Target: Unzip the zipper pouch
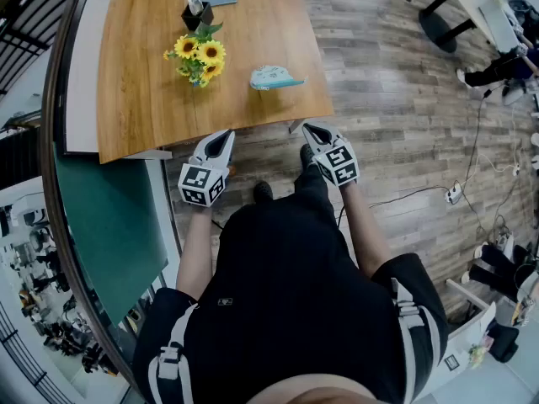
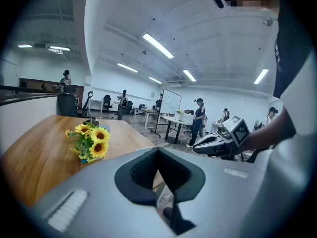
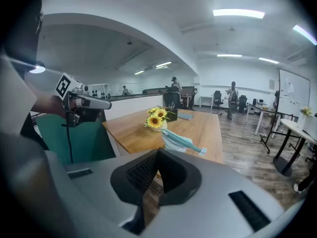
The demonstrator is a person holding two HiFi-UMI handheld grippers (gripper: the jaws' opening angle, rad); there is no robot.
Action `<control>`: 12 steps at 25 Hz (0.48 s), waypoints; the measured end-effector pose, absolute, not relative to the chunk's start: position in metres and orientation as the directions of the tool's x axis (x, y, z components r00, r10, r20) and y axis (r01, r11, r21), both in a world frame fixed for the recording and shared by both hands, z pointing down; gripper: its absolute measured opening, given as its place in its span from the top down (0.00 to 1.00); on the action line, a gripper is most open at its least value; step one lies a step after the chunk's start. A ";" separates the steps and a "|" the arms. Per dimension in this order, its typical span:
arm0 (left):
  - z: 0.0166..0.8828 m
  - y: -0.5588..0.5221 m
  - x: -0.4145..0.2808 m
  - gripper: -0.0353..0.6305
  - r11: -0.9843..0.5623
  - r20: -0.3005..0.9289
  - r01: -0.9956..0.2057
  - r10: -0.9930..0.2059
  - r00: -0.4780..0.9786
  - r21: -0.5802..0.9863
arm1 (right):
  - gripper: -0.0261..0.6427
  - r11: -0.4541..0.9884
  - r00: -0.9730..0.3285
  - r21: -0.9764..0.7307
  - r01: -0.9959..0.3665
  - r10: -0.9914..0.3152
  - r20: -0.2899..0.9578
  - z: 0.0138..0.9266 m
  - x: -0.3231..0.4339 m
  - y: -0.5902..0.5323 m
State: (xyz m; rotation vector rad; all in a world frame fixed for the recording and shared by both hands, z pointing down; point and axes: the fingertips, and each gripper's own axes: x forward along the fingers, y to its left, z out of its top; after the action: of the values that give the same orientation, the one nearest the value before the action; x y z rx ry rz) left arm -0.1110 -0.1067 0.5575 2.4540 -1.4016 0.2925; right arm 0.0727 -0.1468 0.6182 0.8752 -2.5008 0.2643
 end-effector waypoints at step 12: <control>0.539 -0.115 -0.099 0.95 -0.556 0.267 -0.830 -0.794 0.546 0.042 | 0.95 0.756 -0.673 0.026 -0.654 -0.597 0.436 0.593 0.067 -0.133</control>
State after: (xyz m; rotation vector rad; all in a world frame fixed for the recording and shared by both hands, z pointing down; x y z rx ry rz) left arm -0.0993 -0.1145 0.5388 2.6148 -1.3861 0.3262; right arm 0.0670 -0.1329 0.5931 0.9517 -2.5303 0.1838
